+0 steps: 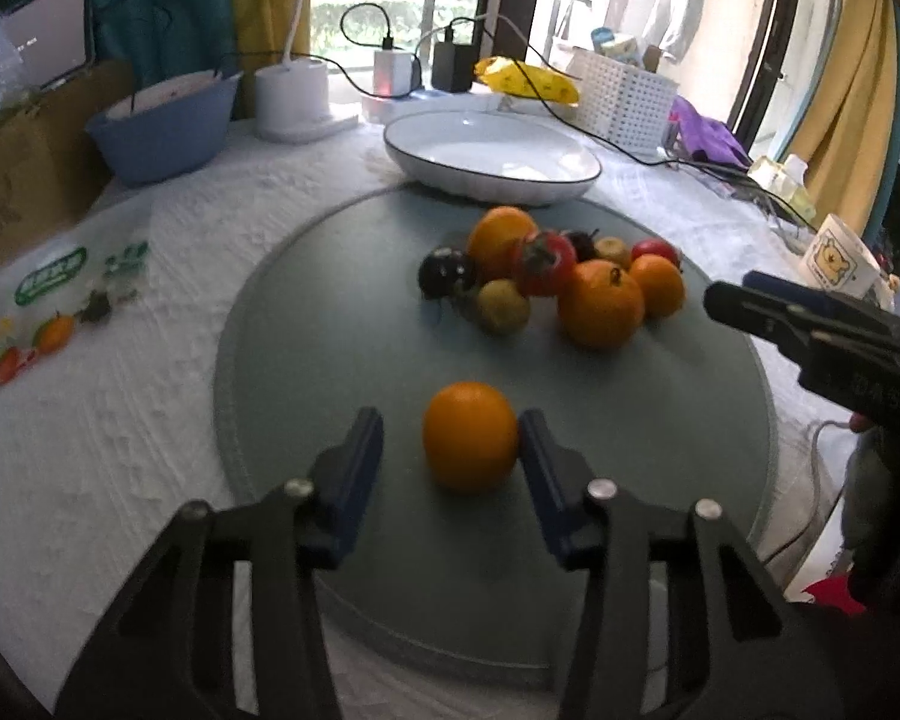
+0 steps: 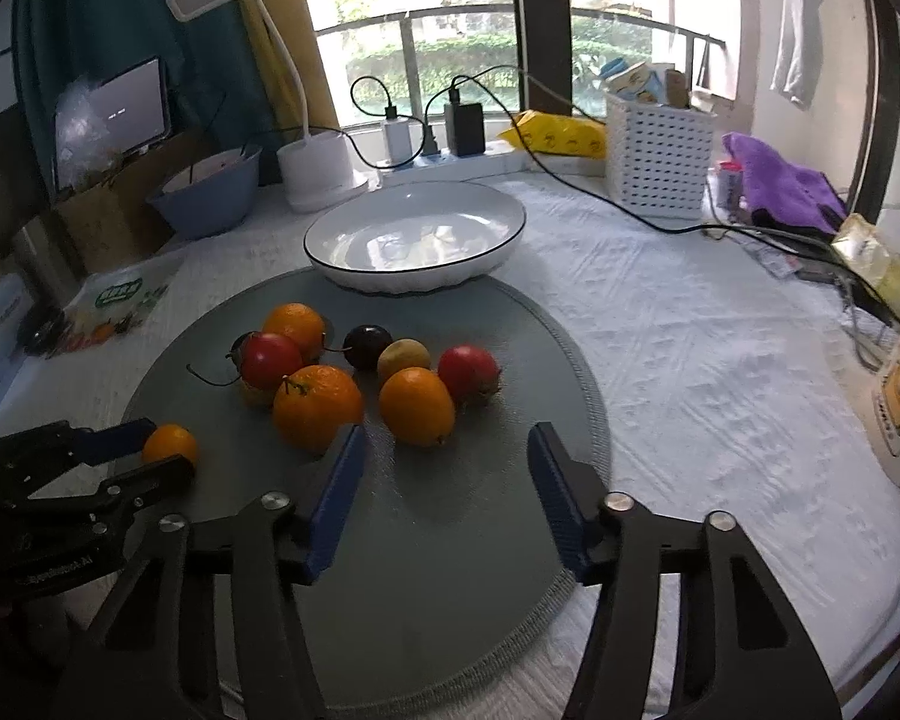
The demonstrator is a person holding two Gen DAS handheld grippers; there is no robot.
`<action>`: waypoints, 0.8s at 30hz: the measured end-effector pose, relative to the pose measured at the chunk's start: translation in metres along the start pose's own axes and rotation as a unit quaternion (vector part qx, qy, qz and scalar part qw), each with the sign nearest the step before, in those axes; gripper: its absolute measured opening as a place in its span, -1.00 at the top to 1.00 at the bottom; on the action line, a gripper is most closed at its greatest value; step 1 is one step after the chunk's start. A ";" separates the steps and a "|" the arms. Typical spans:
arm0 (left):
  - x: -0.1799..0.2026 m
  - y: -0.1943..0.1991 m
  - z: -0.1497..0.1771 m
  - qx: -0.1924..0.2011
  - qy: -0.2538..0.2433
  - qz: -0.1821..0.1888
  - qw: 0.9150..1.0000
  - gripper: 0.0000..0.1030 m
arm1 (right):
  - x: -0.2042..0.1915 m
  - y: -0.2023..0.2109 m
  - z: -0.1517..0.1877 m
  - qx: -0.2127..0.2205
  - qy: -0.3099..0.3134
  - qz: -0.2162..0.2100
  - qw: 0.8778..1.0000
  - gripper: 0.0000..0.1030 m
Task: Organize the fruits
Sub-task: 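Close the left tool on an orange while the right tool grasps another orange, then carry the left tool's orange to the white plate while the right tool carries its orange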
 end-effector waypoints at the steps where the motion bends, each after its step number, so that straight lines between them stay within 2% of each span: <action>1: 0.001 -0.001 -0.001 -0.001 -0.003 0.001 1.000 0.19 | 0.000 -0.003 -0.001 -0.004 -0.001 -0.003 1.000 -0.10; 3: 0.002 -0.004 -0.001 -0.007 -0.005 0.003 1.000 0.31 | -0.001 -0.009 -0.001 -0.010 -0.003 -0.008 1.000 -0.07; 6: 0.002 -0.006 -0.002 -0.010 0.002 0.011 1.000 0.35 | -0.003 -0.017 -0.002 -0.017 -0.003 -0.015 1.000 -0.05; 13: 0.000 -0.010 -0.006 -0.012 0.007 0.013 1.000 0.35 | -0.007 -0.032 -0.004 -0.032 -0.003 -0.029 0.999 0.13; 15: 0.000 -0.010 -0.006 -0.011 0.008 0.013 1.000 0.35 | -0.008 -0.036 -0.004 -0.037 -0.005 -0.032 0.999 0.26; 24: -0.004 -0.005 -0.013 -0.001 0.009 0.013 1.000 0.35 | -0.013 -0.037 -0.003 -0.037 0.005 -0.035 0.999 0.31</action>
Point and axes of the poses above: each gripper's, at about its wrist camera, not at the fingertips, and y roughly against the way its jaws point, x to its right, z to its underside, the point moved 9 cm from there along -y, roughly the way its jaws point, and after that the axes turned 9 degrees about -y, right-handed, at the moved point
